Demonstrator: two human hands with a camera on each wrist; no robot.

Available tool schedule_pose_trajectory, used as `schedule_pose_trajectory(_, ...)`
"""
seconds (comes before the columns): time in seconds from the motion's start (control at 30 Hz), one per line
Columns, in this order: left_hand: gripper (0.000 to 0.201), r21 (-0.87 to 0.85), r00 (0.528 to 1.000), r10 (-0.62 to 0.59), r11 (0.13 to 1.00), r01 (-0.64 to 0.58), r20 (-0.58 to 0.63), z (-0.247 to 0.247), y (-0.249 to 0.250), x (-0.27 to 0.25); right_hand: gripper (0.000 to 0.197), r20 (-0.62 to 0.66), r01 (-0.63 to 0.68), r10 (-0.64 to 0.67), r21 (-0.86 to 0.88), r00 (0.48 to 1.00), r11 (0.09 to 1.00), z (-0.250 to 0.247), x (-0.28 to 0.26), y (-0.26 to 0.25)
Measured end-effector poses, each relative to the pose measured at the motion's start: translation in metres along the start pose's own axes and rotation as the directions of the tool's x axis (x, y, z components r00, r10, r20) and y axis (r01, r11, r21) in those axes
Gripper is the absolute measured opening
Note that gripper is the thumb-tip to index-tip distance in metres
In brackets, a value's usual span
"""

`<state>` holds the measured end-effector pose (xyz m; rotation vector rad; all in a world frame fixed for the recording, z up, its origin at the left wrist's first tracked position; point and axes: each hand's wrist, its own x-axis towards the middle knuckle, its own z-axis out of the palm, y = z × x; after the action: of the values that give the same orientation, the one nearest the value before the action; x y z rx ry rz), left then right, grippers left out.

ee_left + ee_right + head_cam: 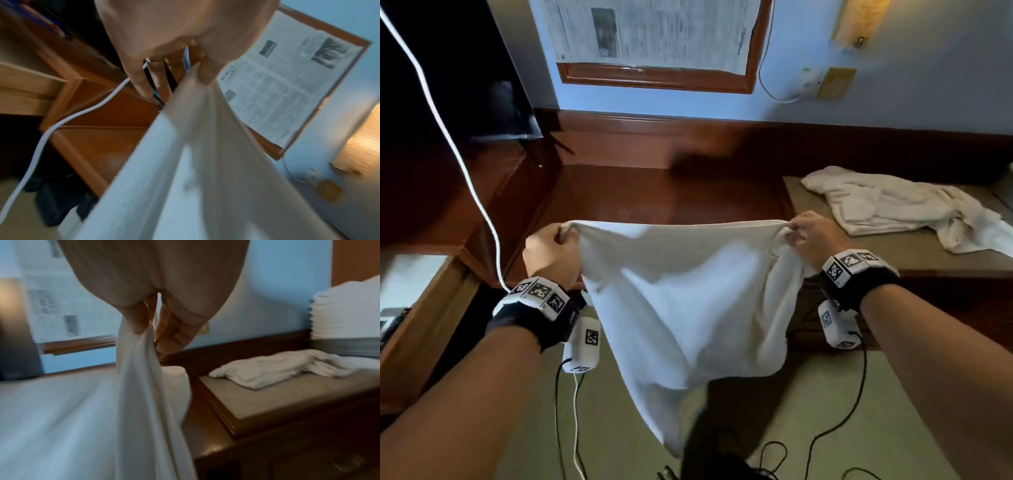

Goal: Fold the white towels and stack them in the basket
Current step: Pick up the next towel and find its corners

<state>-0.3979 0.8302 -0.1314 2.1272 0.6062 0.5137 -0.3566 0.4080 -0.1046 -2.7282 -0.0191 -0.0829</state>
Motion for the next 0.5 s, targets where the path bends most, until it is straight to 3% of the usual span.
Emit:
schedule_pose_trajectory(0.13, 0.026, 0.051, 0.987, -0.137, 0.990, 0.133, 0.083, 0.001, -0.035, 0.010, 0.011, -0.093, -0.160, 0.169, 0.093, 0.981, 0.983, 0.028, -0.020, 0.052)
schedule_pose_trajectory(0.27, 0.031, 0.159, 0.964, -0.239, 0.963, 0.220, 0.117, -0.010, -0.062, 0.017, 0.012, -0.129, -0.385, 0.420, 0.229, 0.898, 0.894, 0.058, -0.045, 0.089)
schedule_pose_trajectory(0.5, 0.046, -0.002, 0.911, -0.411, 0.911, 0.411, -0.026, -0.039, -0.071, 0.043, 0.025, -0.276, -0.425, 0.550, 0.401, 0.788, 0.811, 0.047, -0.042, 0.101)
